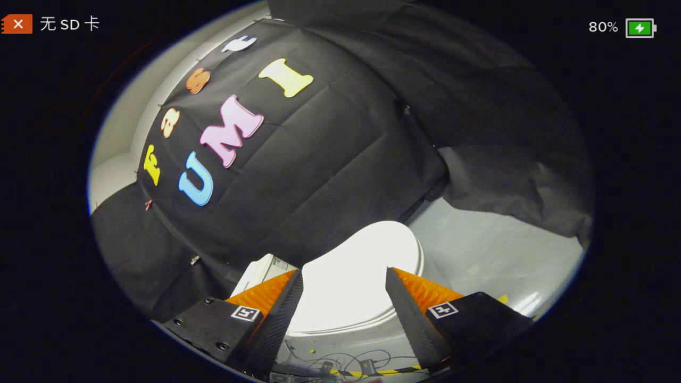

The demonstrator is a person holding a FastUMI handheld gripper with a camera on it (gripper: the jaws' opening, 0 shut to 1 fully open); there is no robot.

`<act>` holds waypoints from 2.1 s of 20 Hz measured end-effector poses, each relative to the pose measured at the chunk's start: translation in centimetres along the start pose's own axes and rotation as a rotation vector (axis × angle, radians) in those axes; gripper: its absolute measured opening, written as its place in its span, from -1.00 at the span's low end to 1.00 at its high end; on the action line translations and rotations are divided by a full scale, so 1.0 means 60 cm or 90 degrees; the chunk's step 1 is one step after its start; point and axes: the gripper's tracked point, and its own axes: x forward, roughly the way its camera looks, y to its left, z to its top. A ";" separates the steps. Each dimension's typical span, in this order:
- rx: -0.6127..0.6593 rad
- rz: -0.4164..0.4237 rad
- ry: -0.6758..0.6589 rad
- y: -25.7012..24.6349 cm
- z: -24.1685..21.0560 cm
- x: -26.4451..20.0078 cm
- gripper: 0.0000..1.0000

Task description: Open the toilet lid.

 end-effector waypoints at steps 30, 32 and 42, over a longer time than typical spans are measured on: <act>0.247 -0.061 0.105 -0.210 -0.163 0.129 -0.90; 0.232 -0.057 0.088 -0.187 -0.137 0.121 -0.90; 0.066 -0.050 0.024 0.012 -0.043 0.074 -0.90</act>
